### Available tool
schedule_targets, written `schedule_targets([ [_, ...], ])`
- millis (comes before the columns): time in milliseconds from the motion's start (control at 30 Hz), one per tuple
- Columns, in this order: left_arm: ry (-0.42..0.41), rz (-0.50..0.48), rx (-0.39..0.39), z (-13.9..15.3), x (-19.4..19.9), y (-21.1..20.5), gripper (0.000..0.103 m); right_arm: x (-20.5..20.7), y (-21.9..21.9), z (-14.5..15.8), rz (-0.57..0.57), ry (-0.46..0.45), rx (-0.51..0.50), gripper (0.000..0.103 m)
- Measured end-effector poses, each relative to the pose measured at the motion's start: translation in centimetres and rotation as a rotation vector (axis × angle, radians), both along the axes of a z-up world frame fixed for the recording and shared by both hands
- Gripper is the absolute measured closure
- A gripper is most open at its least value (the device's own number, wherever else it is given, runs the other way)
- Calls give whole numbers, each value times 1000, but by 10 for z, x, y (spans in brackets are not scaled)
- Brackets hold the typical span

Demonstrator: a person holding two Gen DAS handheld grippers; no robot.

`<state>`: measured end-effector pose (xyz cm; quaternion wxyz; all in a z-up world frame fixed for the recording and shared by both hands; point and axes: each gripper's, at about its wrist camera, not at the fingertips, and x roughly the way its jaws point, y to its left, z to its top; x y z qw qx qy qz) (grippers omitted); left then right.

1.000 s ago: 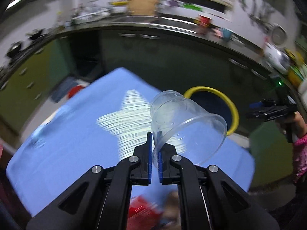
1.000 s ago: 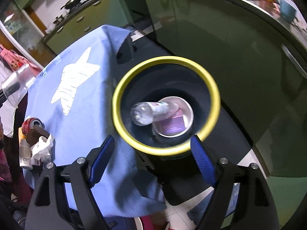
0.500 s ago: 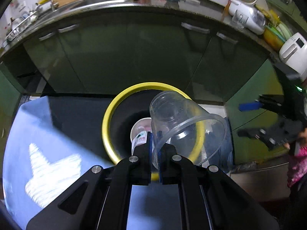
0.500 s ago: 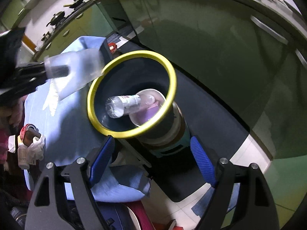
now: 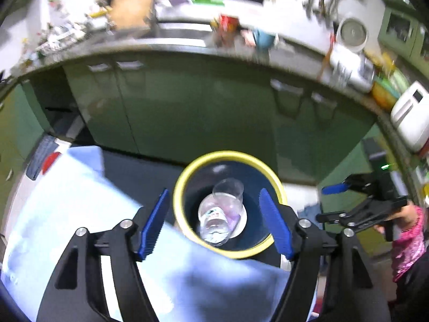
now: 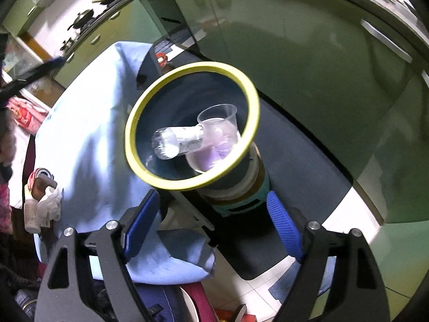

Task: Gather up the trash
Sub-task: 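Carry the plastic cup over the bin and open the left tool, then grasp the brown plastic tray near the tissues with the right tool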

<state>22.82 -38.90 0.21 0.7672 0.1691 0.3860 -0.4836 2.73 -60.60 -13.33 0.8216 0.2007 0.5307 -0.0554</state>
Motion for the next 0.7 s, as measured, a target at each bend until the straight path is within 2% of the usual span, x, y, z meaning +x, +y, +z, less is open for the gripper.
schedule_targets([
  [33, -14, 26, -27, 9, 0, 20, 24, 2, 5, 1, 10, 2, -3, 25],
  [167, -76, 145, -124, 36, -7, 101, 17, 12, 25, 8, 48, 5, -20, 25],
  [267, -133, 304, -166, 40, -10, 174, 12, 23, 47, 17, 89, 4, -38, 25],
  [400, -159, 466, -193, 28, -16, 256, 9, 44, 83, 27, 169, 1, -58, 25],
  [533, -136, 624, -247, 6, -14, 335, 5, 68, 126, 34, 273, 7, -72, 25],
  [700, -184, 778, -266, -24, -5, 397, 5, 99, 195, 44, 443, 4, -74, 25],
])
